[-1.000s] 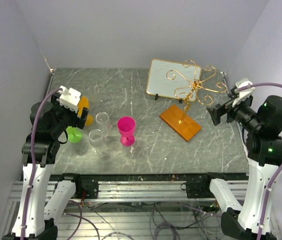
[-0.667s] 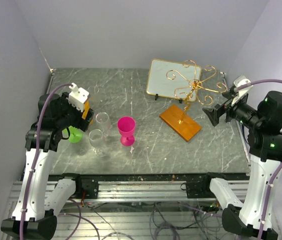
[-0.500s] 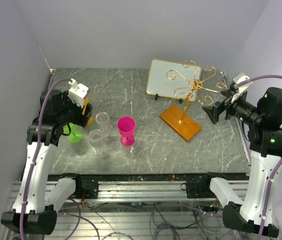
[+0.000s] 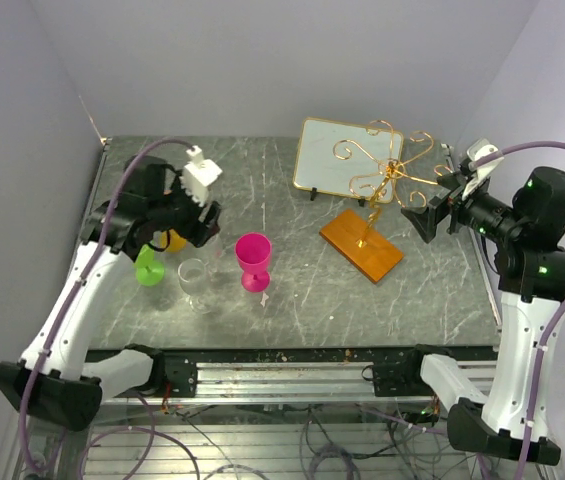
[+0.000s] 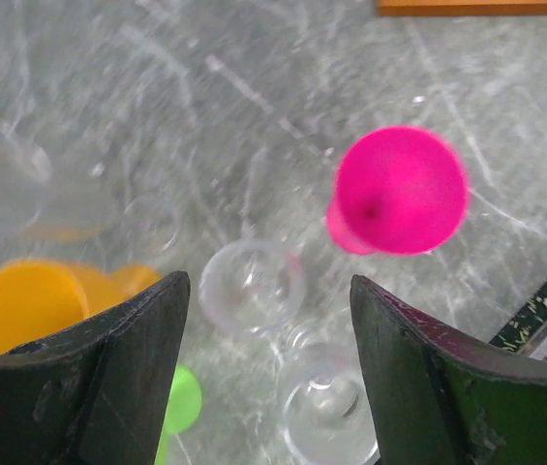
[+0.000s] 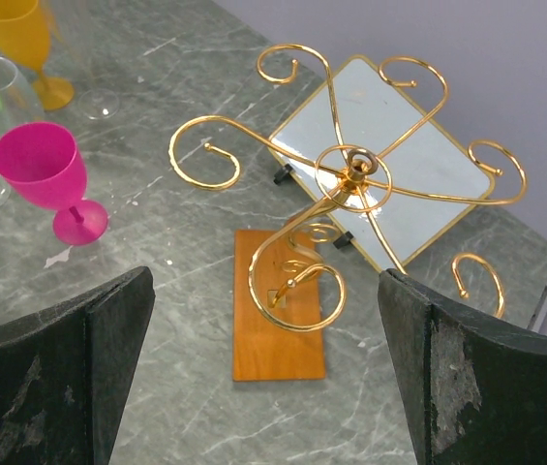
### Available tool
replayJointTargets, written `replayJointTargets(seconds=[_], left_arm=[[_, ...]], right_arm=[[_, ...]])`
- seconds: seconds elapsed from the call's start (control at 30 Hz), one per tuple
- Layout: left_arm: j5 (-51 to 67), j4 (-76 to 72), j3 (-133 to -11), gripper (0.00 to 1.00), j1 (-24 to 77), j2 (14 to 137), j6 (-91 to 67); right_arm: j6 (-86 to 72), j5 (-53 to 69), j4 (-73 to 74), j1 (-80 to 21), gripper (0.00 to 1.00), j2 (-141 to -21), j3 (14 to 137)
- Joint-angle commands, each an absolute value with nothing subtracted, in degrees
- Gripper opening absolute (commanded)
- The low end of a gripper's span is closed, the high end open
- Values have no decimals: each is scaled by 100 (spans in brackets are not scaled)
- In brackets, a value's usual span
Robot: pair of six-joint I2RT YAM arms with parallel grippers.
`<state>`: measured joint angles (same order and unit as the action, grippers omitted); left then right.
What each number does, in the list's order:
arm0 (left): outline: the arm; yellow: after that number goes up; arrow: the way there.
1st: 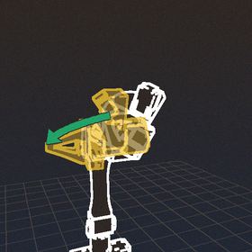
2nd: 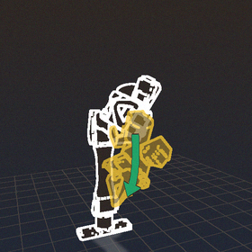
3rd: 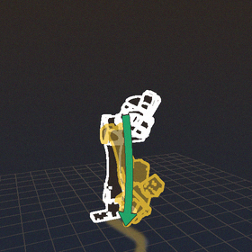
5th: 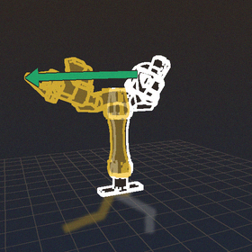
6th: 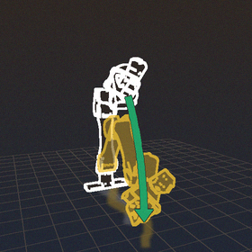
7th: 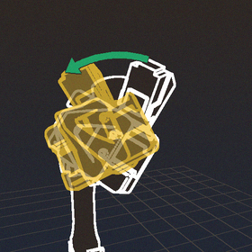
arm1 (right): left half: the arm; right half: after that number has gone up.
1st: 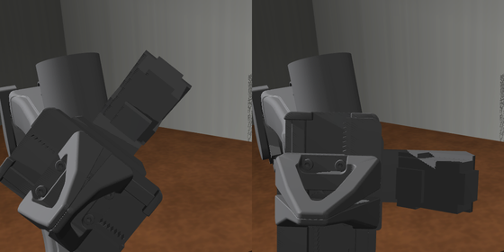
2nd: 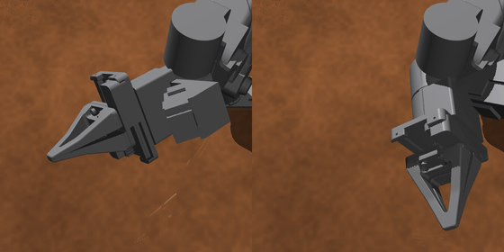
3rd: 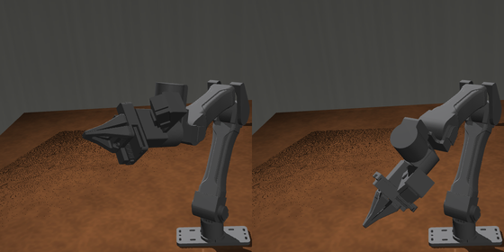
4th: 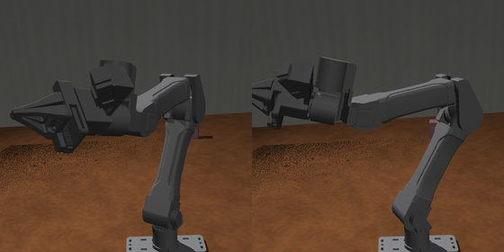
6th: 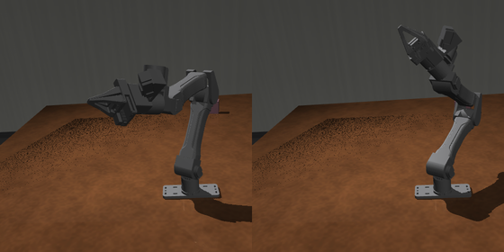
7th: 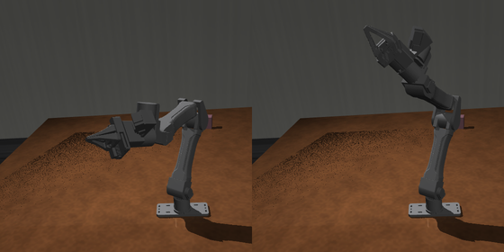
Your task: Place the wine glass upside down on the wine glass rack
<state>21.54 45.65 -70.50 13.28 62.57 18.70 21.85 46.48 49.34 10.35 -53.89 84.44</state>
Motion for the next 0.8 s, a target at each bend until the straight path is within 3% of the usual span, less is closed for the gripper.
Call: replayJointTargets(seconds=[0.0, 0.43, 0.57, 0.77], left_arm=[[1965, 4646, -7565, 78, 2278, 6749, 2221], [1348, 5274, -8437, 69, 3415, 8961, 3438], [1175, 5257, -8484, 57, 3454, 9298, 3460], [1175, 5413, -8626, 28, 3480, 9510, 3484]], right_arm=[[2149, 4498, 4642, 1063, 100, -5360, 8235], [2044, 4444, 4623, 1063, 100, -5210, 8100], [2015, 4436, 4677, 1063, 100, -5178, 8053], [2048, 4366, 4760, 1063, 100, -5137, 8007]])
